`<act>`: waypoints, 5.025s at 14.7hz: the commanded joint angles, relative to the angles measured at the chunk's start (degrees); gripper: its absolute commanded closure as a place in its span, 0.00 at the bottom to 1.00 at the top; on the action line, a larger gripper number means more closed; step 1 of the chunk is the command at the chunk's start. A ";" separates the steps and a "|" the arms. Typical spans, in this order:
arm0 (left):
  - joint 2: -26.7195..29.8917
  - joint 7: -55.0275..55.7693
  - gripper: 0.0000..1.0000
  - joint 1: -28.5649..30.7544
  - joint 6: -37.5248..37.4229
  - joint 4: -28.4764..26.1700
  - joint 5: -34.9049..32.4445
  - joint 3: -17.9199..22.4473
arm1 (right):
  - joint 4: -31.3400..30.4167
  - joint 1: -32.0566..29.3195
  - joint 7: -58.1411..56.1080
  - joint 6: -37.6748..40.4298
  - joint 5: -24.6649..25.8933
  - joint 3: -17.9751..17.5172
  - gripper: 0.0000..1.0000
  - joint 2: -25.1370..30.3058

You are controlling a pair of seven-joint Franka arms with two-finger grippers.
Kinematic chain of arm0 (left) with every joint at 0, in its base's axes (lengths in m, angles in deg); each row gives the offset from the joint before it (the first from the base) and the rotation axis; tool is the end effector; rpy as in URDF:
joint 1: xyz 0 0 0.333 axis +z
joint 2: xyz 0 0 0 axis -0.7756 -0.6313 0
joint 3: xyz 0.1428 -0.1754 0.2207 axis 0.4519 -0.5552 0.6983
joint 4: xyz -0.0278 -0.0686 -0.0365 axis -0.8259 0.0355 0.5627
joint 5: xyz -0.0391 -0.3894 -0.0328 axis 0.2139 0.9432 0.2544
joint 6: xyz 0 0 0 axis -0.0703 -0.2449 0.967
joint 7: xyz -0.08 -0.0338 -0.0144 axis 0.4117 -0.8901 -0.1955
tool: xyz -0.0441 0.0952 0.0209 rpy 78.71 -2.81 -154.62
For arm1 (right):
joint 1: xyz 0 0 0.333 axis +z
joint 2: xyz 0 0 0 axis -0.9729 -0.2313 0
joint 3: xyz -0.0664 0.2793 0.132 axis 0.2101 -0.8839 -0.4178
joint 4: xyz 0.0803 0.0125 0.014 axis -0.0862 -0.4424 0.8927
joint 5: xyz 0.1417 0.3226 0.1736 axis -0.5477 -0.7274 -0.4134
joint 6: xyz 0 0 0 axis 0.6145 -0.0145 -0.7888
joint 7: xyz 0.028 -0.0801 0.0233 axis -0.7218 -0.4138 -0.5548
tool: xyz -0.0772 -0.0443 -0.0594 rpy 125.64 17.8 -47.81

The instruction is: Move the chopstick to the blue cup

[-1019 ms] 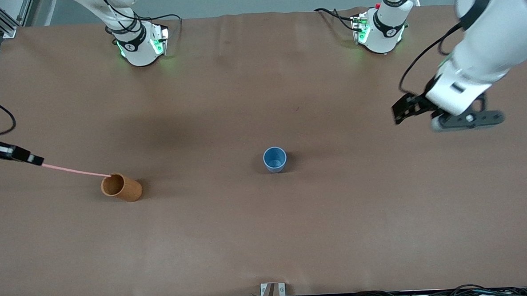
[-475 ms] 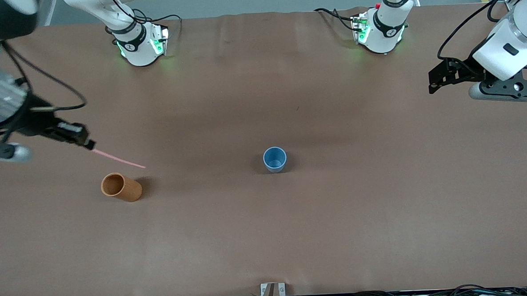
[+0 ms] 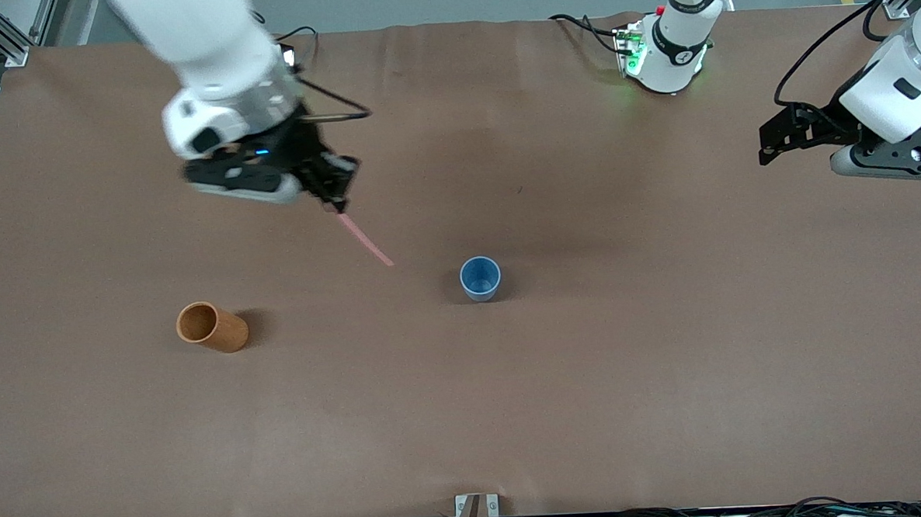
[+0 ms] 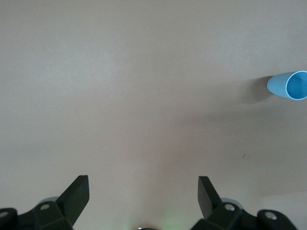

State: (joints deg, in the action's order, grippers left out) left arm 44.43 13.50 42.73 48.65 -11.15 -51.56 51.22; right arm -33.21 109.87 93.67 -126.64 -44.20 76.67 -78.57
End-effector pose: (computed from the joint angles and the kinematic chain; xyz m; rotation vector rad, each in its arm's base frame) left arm 0.5465 -0.0878 0.6322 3.1017 -0.2115 -0.0747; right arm 0.5254 0.3799 0.6054 -2.9050 0.4667 -0.1658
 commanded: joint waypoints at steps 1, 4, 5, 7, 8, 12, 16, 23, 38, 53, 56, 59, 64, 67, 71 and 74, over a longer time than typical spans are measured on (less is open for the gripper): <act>-0.13 -0.08 0.00 0.21 -0.25 0.50 0.16 -0.37 | 1.04 3.66 6.36 -0.71 1.26 0.84 0.99 -3.16; -0.39 -0.08 0.00 0.21 -0.25 0.85 0.17 -0.37 | 1.13 6.65 10.42 -5.88 2.76 0.84 0.99 -6.59; -0.48 -0.08 0.00 0.21 -0.25 0.93 0.17 -0.37 | 1.56 7.61 11.56 -7.64 2.85 0.84 0.99 -8.08; -0.48 0.01 0.00 0.21 -0.25 1.02 0.17 -0.29 | 3.31 8.59 11.84 -8.27 3.02 1.02 0.99 -10.63; -0.48 0.19 0.00 0.12 -0.25 1.02 0.08 -0.20 | 4.63 8.85 11.93 -8.18 3.54 0.93 0.99 -11.95; -0.39 -0.60 0.00 0.48 0.19 1.11 -0.53 -0.11 | 5.08 10.61 12.01 -9.05 6.97 0.93 0.99 -15.12; -0.30 -0.43 0.00 0.47 0.28 1.11 -2.03 -0.37 | 5.08 11.14 11.84 -10.55 9.35 0.93 0.98 -17.93; -0.39 -0.60 0.00 0.56 0.19 1.29 -1.59 -0.37 | 4.90 12.99 11.84 -15.12 12.51 0.93 0.68 -23.30; -0.57 0.01 0.00 0.65 0.19 2.51 -1.33 -0.28 | 4.74 -1.76 -2.98 2.43 11.64 0.93 0.00 -5.66; -0.57 -0.43 0.00 0.83 0.19 2.69 -1.24 -0.02 | -9.52 -34.65 -49.05 17.19 5.75 1.19 0.00 16.86; -0.57 0.01 0.00 0.83 0.19 2.69 -1.24 -0.02 | -7.14 -34.56 -51.44 24.76 5.66 1.19 0.00 18.00; -0.57 0.01 0.00 0.83 0.19 2.78 -1.24 -0.02 | -7.93 -34.30 -53.55 26.01 5.66 1.37 0.00 19.68; -0.57 0.10 0.00 0.74 0.19 2.69 -1.24 -0.02 | -7.31 -33.95 -53.55 25.31 2.95 2.59 0.00 18.89; -0.57 0.10 0.00 0.74 0.19 2.69 -1.24 -0.02 | -7.14 -33.51 -54.08 24.09 1.88 3.83 0.00 18.10; -0.57 0.10 0.00 0.74 0.19 2.69 -1.24 -0.02 | -7.22 -33.33 -54.78 22.32 1.70 3.83 0.00 17.40; -0.57 0.10 0.00 0.74 0.19 2.69 -1.24 -0.02 | -7.22 -32.81 -54.78 21.00 1.70 3.74 0.00 17.05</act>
State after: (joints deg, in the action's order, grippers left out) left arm 44.29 13.58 43.33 49.05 -9.70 -52.56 51.29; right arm -40.35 76.57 39.56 -104.71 -41.51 80.00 -61.46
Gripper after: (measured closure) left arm 0.000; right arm 0.000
